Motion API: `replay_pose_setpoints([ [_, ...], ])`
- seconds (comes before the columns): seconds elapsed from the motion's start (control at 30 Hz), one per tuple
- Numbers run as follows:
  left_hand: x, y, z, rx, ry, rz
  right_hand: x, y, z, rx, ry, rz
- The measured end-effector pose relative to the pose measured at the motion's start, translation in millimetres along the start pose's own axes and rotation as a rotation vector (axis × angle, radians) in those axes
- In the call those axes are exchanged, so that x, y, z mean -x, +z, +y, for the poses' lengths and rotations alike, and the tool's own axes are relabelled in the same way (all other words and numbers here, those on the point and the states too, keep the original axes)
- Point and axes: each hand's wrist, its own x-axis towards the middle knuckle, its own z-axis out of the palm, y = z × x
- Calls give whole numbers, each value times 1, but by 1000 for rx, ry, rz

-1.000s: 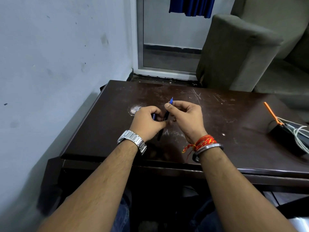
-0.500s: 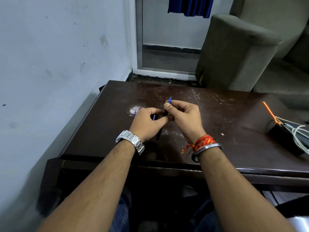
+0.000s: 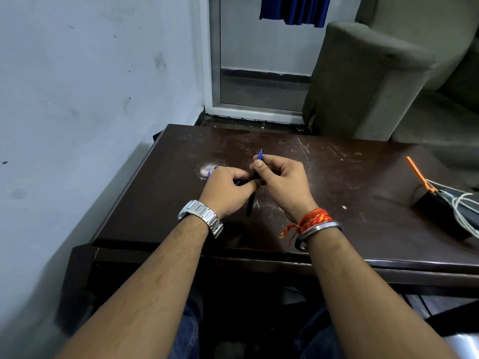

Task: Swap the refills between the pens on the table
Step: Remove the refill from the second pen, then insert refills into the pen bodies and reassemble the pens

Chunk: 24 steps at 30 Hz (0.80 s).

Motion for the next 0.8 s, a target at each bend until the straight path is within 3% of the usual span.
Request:
replay_pose_setpoints([
  [0.27, 2, 0, 2, -57, 76, 52, 0, -1, -4, -67, 1, 59],
  [0.47, 3, 3, 8, -62, 90, 126, -5, 3, 0, 27, -11, 136],
  [0.6, 3, 8, 12, 127, 9, 127, -2, 3, 0, 14, -22, 179],
  [0.7, -3, 8, 11, 331, -112, 142, -1, 2, 0, -53, -11, 131],
  [0.8, -7, 3, 6, 430, -109, 191, -1, 0, -2, -85, 23, 67],
])
